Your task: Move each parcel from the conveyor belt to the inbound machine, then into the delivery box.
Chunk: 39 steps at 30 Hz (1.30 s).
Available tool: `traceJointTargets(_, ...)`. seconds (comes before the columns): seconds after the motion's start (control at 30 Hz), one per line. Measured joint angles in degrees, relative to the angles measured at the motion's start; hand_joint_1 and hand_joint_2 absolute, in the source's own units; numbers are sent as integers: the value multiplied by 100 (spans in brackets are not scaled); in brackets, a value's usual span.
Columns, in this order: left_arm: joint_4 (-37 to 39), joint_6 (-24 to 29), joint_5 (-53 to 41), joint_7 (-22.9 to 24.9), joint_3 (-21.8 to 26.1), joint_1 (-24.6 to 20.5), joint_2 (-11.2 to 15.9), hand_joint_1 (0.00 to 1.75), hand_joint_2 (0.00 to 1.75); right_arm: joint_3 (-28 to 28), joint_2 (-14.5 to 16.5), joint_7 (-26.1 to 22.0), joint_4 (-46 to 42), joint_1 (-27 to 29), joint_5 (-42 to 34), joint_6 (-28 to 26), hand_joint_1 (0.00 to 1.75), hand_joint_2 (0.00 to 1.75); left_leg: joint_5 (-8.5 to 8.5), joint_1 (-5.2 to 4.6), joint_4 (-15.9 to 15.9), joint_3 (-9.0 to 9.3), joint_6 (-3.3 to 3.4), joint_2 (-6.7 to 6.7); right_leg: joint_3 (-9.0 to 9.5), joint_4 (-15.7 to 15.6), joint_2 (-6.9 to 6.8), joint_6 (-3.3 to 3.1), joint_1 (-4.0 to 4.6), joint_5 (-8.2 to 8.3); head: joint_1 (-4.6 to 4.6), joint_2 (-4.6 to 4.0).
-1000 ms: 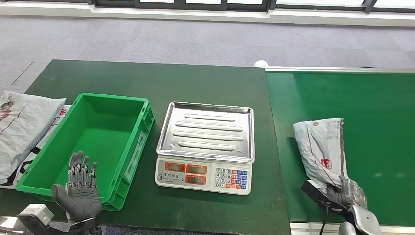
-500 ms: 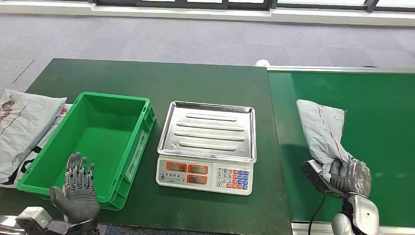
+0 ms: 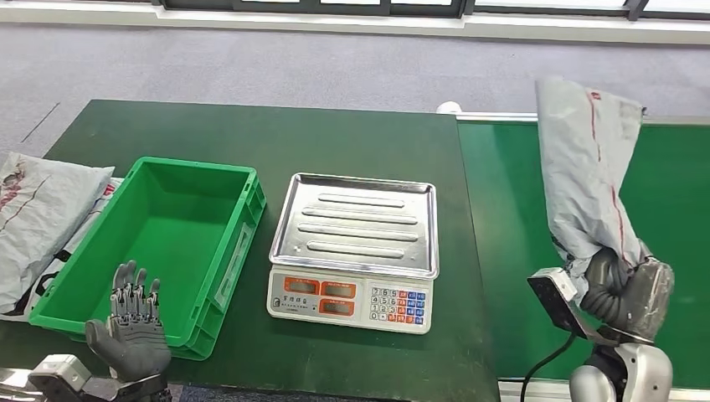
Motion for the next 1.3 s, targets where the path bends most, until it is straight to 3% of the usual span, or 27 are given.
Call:
traceJointTargets(0.33, 115, 28, 30, 8, -13, -137, 38, 0, 0, 196, 12, -73, -301, -165, 9, 41, 175, 175, 6, -2, 0, -4, 7, -2, 8, 0, -5, 4, -2, 8, 0, 0)
traceJointTargets(0.43, 145, 57, 31, 9, -62, -188, 54, 0, 0, 379, 57, -218, -134, -458, 192, 233, 175, 175, 2, 0, -2, -44, 0, 13, 4, 3, 9, -1, 0, 9, -1, 0)
traceJointTargets(0.6, 235, 268, 50, 7, -291, -304, 110, 0, 0, 1383, 387, -282, 764, -1386, 297, 228, 175, 175, 29, 7, -4, -16, -18, 32, -19, 13, 27, -20, 7, 28, -1, 0)
traceJointTargets(0.83, 298, 348, 136, -25, -449, -356, 159, 0, 0, 2676, 841, -245, 2130, -2250, -223, 517, 175, 175, 48, 13, -5, -26, -23, 4, -37, 20, 8, -25, 12, 36, -1, 0)
traceJointTargets(1.03, 417, 349, 204, -40, -567, -473, 198, 0, 0, 3144, 1388, -575, 3824, -2883, -749, 892, 175, 175, 53, 13, -5, -32, -27, 2, -44, 21, 6, -25, 13, 38, -2, 0)
traceJointTargets(1.23, 486, 414, 183, -12, -664, -529, 219, 0, 0, 3328, 1907, -676, 4760, -3110, -873, 1039, 175, 175, 52, 13, -5, -34, -27, 2, -49, 21, 7, -28, 12, 39, -2, 0)
traceJointTargets(1.27, 487, 420, 164, -10, -669, -529, 220, 0, 0, 3349, 1953, -595, 4844, -3116, -839, 1045, 170, 175, 52, 13, -5, -35, -27, 1, -49, 21, 6, -28, 12, 38, -2, 0)
traceJointTargets(1.3, 487, 424, 143, -10, -672, -528, 221, 0, 0, 3366, 1987, -496, 4918, -3117, -795, 1047, 127, 175, 52, 13, -5, -36, -27, 1, -49, 21, 5, -28, 12, 38, -1, 0)
